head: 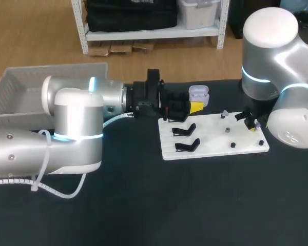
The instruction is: Pick up each earbud case from the left stands, insert the matching earbuds, close the lid, and place the case in the box.
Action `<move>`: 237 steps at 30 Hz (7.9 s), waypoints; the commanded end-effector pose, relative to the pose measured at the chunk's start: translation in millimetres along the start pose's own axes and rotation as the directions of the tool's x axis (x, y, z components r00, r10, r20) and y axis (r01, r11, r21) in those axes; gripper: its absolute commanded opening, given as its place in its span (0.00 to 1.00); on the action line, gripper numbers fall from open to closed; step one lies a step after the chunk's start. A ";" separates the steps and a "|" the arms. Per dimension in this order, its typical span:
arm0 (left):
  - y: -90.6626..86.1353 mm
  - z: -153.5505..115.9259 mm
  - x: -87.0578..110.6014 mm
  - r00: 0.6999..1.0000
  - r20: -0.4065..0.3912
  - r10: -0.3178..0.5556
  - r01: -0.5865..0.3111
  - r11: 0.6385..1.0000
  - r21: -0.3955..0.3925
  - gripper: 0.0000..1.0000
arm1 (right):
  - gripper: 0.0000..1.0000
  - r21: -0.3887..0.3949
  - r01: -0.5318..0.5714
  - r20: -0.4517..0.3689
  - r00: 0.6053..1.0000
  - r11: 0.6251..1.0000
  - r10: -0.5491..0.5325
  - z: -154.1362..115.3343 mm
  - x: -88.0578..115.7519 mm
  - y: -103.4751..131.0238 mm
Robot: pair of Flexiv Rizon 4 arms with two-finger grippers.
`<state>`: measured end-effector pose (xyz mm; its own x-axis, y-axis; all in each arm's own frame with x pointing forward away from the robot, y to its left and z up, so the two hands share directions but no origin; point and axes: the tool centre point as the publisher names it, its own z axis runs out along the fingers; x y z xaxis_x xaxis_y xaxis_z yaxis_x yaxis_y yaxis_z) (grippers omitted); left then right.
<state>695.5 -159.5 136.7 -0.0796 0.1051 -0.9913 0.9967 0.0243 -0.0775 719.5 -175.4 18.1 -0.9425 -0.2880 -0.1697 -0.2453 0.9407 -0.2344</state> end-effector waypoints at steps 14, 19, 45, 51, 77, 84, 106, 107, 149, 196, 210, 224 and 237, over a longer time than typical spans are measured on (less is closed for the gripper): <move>-0.6 0.5 1.9 1.000 0.008 0.005 -0.005 1.000 -0.005 0.00 | 0.38 -0.077 0.004 0.022 1.000 0.997 -0.003 -5.5 1.0 1.5; -0.6 0.5 1.9 1.000 0.008 0.005 -0.005 1.000 -0.005 0.00 | 0.38 -0.093 0.004 0.022 1.000 0.996 -0.002 -8.3 3.5 0.0; -0.6 0.5 1.9 1.000 0.008 0.005 -0.005 1.000 -0.005 0.00 | 0.05 -0.083 0.016 -0.020 1.000 0.996 -0.018 3.1 0.7 6.8; -0.6 0.5 1.9 1.000 0.008 0.005 -0.005 1.000 -0.005 0.00 | 0.00 -0.077 -0.007 -0.006 1.000 0.997 0.007 -17.2 5.9 6.4; -0.6 0.5 1.9 1.000 0.008 0.005 -0.005 1.000 -0.005 0.00 | 0.00 -0.075 -0.060 -0.069 0.996 0.995 0.055 -178.5 40.0 57.0; -0.6 0.5 1.9 1.000 0.008 0.005 -0.005 1.000 -0.005 0.00 | 0.00 -0.141 -0.446 -0.183 0.889 0.884 0.420 -197.0 25.9 81.4; -0.6 0.5 1.9 1.000 0.008 0.005 -0.005 1.000 -0.005 0.00 | 0.00 -0.012 -0.937 -0.236 0.341 0.348 0.910 -231.9 14.9 108.1; -0.6 0.5 1.9 1.000 0.008 0.005 -0.005 1.000 -0.005 0.00 | 0.00 -0.012 -0.937 -0.236 0.341 0.348 0.910 -231.9 14.9 108.1; -0.6 0.5 1.9 1.000 0.008 0.005 -0.005 1.000 -0.005 0.00 | 0.00 0.086 -0.848 -0.161 0.505 0.522 0.848 -211.7 -48.0 142.8; -0.6 0.5 1.9 1.000 0.008 0.005 -0.005 1.000 -0.005 0.00 | 0.00 0.128 -0.850 -0.173 0.488 0.511 0.855 -189.8 -51.8 143.1; -0.6 0.5 1.9 1.000 0.008 0.005 -0.005 1.000 -0.005 0.00 | 0.33 0.117 -0.849 -0.170 0.495 0.516 0.852 -200.7 -42.4 142.6; -0.6 0.5 1.9 1.000 0.008 0.005 -0.005 1.000 -0.005 0.00 | 1.00 -0.311 -0.761 -0.064 0.615 0.570 0.786 -235.2 -11.6 109.8; -0.6 0.5 1.9 1.000 0.008 0.005 -0.005 1.000 -0.005 0.00 | 1.00 -0.331 -0.753 -0.049 0.615 0.568 0.787 -236.1 -10.3 106.7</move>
<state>695.7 -159.7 136.8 -0.0799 0.1051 -0.9912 0.9967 0.0241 -0.0778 658.2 -21.3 222.5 -0.7900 0.5689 -0.2286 0.5484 0.8224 0.1515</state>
